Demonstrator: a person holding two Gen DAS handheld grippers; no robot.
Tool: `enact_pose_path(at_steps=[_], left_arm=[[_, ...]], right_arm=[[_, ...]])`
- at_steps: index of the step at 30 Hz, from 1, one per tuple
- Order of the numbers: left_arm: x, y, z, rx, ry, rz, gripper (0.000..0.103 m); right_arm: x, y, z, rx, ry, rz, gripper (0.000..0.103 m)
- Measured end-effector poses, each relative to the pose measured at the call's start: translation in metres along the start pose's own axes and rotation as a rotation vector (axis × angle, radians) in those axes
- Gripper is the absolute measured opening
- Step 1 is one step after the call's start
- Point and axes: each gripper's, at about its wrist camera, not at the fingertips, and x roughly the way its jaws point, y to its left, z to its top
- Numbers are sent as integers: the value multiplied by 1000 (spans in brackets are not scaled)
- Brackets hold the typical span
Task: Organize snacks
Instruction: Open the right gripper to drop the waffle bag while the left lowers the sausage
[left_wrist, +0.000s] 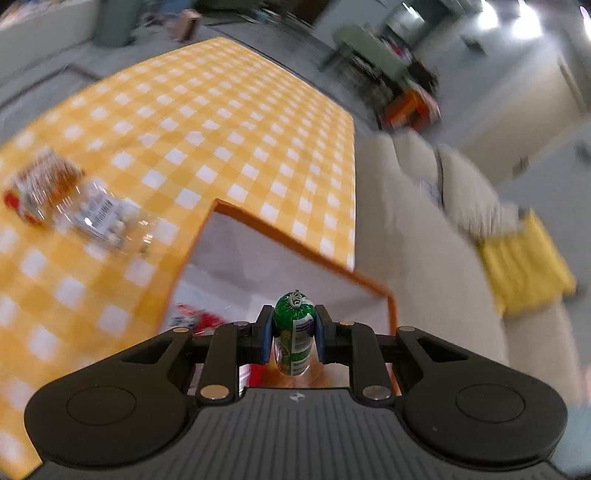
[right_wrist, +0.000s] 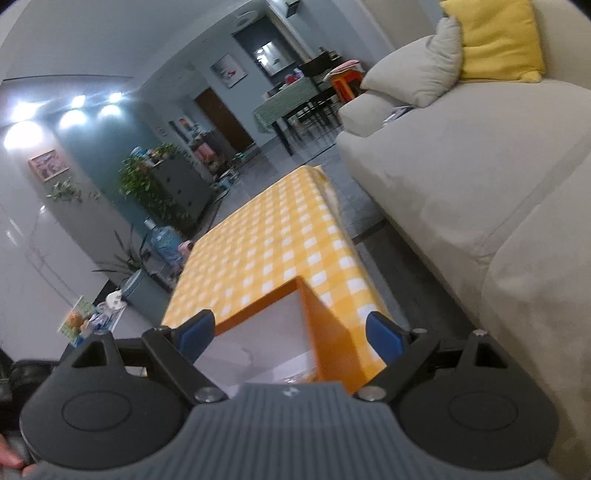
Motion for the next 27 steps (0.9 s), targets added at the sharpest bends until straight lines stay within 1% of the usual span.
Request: enact_pose_path(at_steps=[2,4,6,10,12,14,17,18,20,22,26,27], left_arm=[[18,-1,2,-60,-15,13,24],[31,-3,2,-81,-13,42,24],[42,-2,1,-110,-15,66,24],[56,0,-1,-139,-48,117,24],[63,2,0,-146,-46,118,24],[71,8,2,-183,-47,121,24],[79,13,2,-221,-41,148,24],[81,13,1,-220,-50,166,24],[81,10,-1,-174,-83,214,24],[82,6,-2,-124,-93,263,29],[73,1,-5,-78,-103,296,30],[70,-1,-6,-60,-106,302,33]], right_arm=[[3,-6,0,8,8,-9,87],[5,-7,-1,1,16,9,87],[7,-7,0,-30,22,-3,87],[12,-3,-1,-102,52,-27,87],[15,-4,-1,-110,63,-20,87],[18,-5,-1,-109,71,-9,87],[24,-3,-3,-113,86,17,87],[26,-2,-3,-111,94,30,87],[27,-3,-3,-84,102,79,87],[25,-4,-3,-65,108,104,87],[28,-4,-3,-72,114,77,87],[28,-5,-3,-65,118,75,87]])
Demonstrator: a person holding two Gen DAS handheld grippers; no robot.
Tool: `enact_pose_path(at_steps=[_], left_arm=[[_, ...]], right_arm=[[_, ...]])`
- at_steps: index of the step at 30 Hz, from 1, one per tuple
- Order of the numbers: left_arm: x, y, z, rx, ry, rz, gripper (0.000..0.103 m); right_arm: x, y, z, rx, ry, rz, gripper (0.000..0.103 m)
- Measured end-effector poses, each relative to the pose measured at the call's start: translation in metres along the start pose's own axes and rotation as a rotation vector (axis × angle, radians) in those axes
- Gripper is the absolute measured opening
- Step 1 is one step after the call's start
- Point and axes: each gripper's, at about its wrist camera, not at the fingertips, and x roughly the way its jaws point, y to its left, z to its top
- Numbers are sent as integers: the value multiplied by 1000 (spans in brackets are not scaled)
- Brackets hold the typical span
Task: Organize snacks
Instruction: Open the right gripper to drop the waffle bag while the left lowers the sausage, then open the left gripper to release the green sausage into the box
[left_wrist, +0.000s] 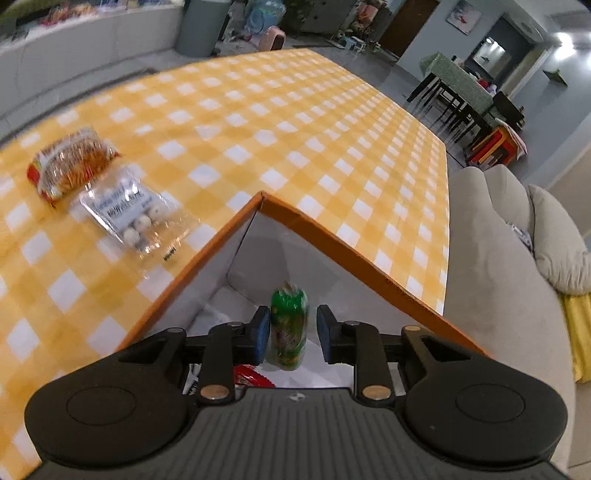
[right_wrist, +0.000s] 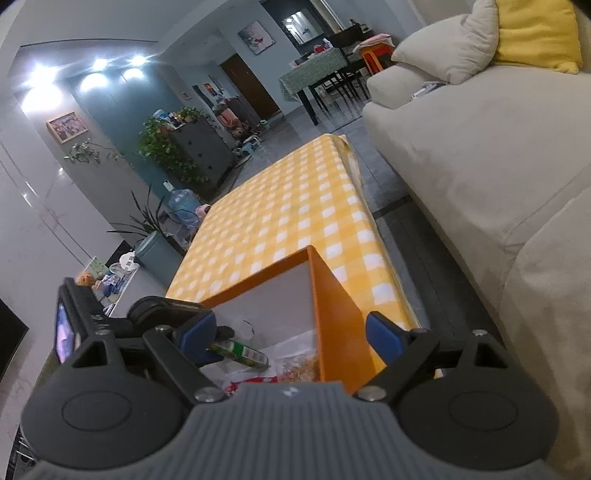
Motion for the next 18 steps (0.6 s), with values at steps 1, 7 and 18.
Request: enact_pose_path(at_steps=[1,7,18], left_arm=[[-5,-2,0,22,-8,4,35],[-49,-1,3,76,-39,-23,43],[-111,0,27,217,43,-39,48]], right_arm=[[1,-1,0,9,5,2,87],[1,-3,0,14,10,-10,87],[-13,18,3,-18,38,-10,87]])
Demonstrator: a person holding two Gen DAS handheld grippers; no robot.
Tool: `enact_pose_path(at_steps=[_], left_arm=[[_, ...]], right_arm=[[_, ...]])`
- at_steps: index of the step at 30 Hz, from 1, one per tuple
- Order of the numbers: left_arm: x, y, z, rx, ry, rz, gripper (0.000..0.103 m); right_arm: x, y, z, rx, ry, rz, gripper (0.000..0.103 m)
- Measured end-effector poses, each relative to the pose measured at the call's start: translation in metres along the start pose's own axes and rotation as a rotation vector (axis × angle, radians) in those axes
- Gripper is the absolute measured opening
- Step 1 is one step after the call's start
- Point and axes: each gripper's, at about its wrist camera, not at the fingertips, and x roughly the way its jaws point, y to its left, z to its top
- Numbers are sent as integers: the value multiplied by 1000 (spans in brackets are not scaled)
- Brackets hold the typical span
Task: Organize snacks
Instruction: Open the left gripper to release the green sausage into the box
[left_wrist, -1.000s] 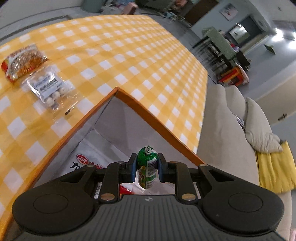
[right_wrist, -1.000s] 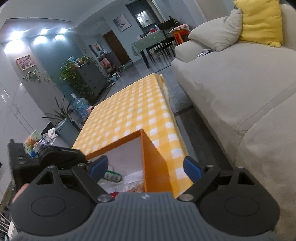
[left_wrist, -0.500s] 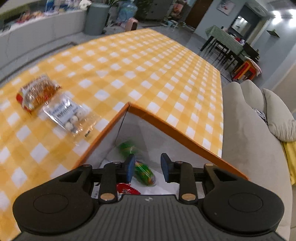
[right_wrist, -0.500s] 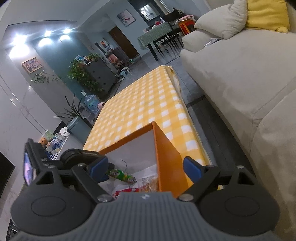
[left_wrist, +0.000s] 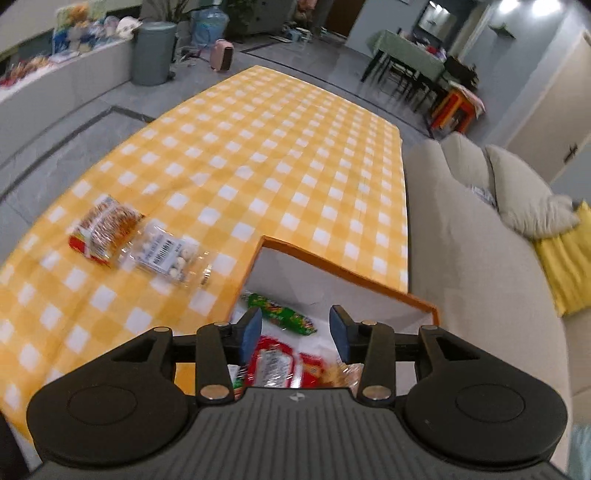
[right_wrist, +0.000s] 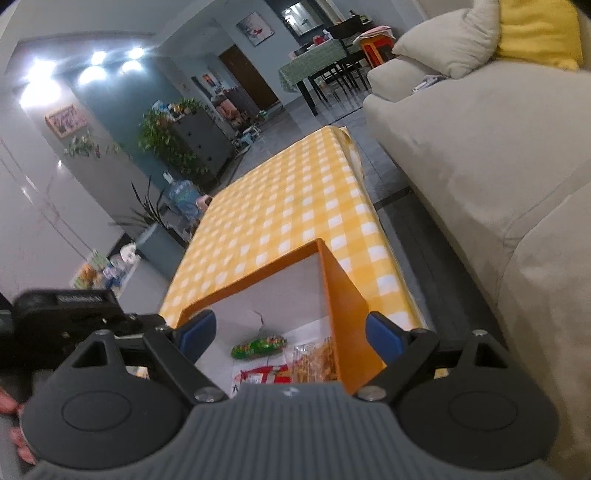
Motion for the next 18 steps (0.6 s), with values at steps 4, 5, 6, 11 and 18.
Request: enact_pose_path(at_steps=[4,5,6,11,18], left_arm=[[-13,6,-5,57,42,-6,48],[-16,9,-7,65,50,-8,49],[-20,11,-10,73,56,-3,49],[-36,34,-20,87,80,0,48],[-44,79,-20,57,103,16,48]], right_arm=[[-2,18,-2,-21,61,-41,86],[-2,23,-3,-36,75,-56,86],[-2,30,-6,-65,92,-83,86],[2,59,-18,-157,166,-193,89],[17,87,-44,-209,285,-245,95]])
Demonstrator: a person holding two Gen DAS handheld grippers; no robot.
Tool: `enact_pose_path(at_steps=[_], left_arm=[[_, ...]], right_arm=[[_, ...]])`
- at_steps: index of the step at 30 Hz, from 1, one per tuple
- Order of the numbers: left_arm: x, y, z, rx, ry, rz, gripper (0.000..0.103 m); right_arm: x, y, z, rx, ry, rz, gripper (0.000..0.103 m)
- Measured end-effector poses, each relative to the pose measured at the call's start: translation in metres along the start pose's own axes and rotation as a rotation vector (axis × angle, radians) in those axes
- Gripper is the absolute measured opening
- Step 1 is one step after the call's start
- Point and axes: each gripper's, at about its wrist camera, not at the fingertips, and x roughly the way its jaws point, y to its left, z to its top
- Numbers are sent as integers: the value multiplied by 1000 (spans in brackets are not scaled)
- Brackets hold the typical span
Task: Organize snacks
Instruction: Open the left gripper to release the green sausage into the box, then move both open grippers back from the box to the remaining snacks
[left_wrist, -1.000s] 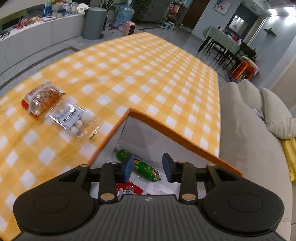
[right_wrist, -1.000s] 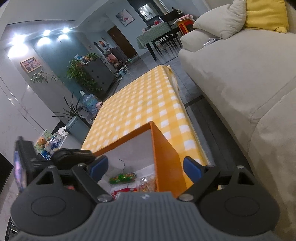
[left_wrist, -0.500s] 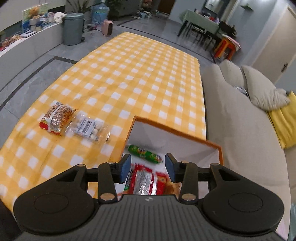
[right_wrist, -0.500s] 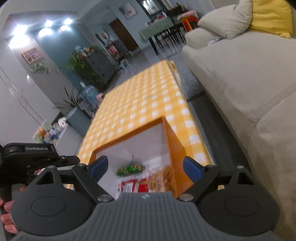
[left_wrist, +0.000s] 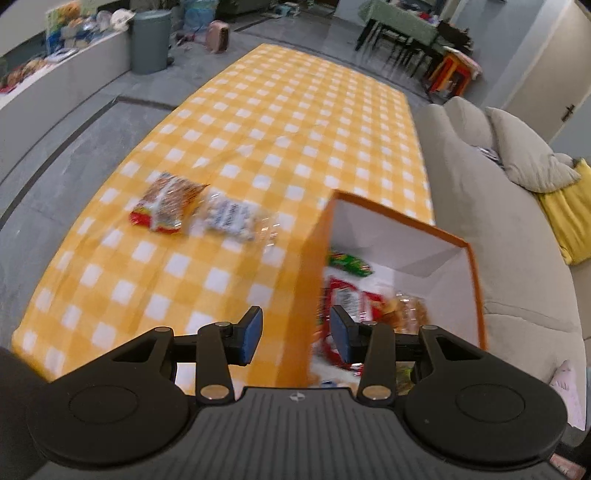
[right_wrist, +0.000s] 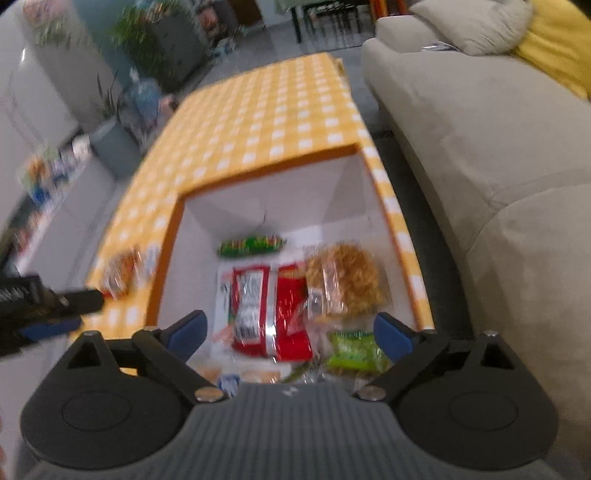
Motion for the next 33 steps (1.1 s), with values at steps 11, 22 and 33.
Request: enact_pose_path(at_steps=[11,22,33], left_arm=[[-14,66,20,-26,1,-27,48],[-20,143,38,-66,-48,-48,48],[34,179,42,16,-10,-27,52]], right_arm=[[15,42,-14,-75,113,-93,96],[17,79,-12,-95,165,-121,96],[10,155,8,-390,-48,111,96]])
